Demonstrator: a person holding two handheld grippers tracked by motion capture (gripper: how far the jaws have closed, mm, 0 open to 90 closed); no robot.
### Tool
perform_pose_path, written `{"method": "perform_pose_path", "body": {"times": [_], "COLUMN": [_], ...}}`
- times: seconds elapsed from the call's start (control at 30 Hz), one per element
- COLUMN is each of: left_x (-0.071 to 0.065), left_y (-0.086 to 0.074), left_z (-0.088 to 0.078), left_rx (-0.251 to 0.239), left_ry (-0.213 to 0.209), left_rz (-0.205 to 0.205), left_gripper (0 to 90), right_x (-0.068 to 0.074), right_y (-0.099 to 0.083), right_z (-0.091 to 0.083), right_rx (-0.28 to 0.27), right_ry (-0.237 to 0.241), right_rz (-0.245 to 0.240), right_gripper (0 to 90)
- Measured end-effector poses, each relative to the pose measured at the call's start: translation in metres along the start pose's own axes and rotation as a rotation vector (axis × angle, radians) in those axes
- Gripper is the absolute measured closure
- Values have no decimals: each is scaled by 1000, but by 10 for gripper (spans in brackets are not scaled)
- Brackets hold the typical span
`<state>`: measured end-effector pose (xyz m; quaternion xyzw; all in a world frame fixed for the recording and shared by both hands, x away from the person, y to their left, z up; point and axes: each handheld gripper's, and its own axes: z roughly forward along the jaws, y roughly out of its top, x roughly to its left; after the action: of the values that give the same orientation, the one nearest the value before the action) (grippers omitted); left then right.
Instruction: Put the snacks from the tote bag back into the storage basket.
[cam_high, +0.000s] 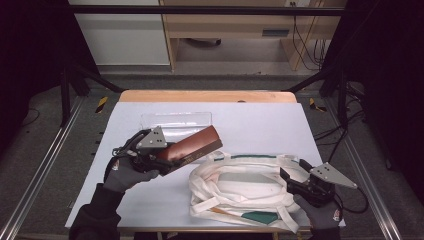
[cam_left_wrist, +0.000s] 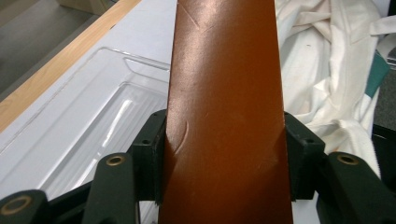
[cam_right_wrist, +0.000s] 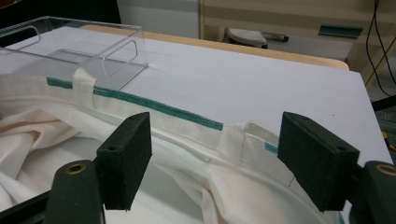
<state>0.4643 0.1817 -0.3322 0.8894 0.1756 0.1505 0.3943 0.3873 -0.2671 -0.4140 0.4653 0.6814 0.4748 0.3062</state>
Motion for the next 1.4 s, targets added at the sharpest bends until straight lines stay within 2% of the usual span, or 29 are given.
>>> {"method": "perform_pose_path", "body": {"times": [0.3,0.47,0.57,0.9,0.93,1.1,1.4], "left_x": [23,31,35,51,53,60,68], "left_y": [-3,-4,-4,1,2,3,8], "left_z": [3,8,10,8,8,7,8], "left_rx": [12,31,24,50,44,45,55], "left_ry": [37,54,63,82,90,100,114], "left_rz": [-43,-63,-79,-93,-107,-123,-120], "left_gripper": [433,433,433,433,433,433,433], "right_x": [4,6,7,8,8,10,14], "right_y": [-1,-2,-3,-4,-3,-4,-4], "right_z": [2,2,3,4,4,4,7], "right_rx": [1,2,7,15,11,13,12], "right_ry": [15,20,22,13,15,24,35], "right_rz": [-11,-16,-11,-11,-11,-16,-28], "right_gripper": [240,218,206,179,178,163,140]}}
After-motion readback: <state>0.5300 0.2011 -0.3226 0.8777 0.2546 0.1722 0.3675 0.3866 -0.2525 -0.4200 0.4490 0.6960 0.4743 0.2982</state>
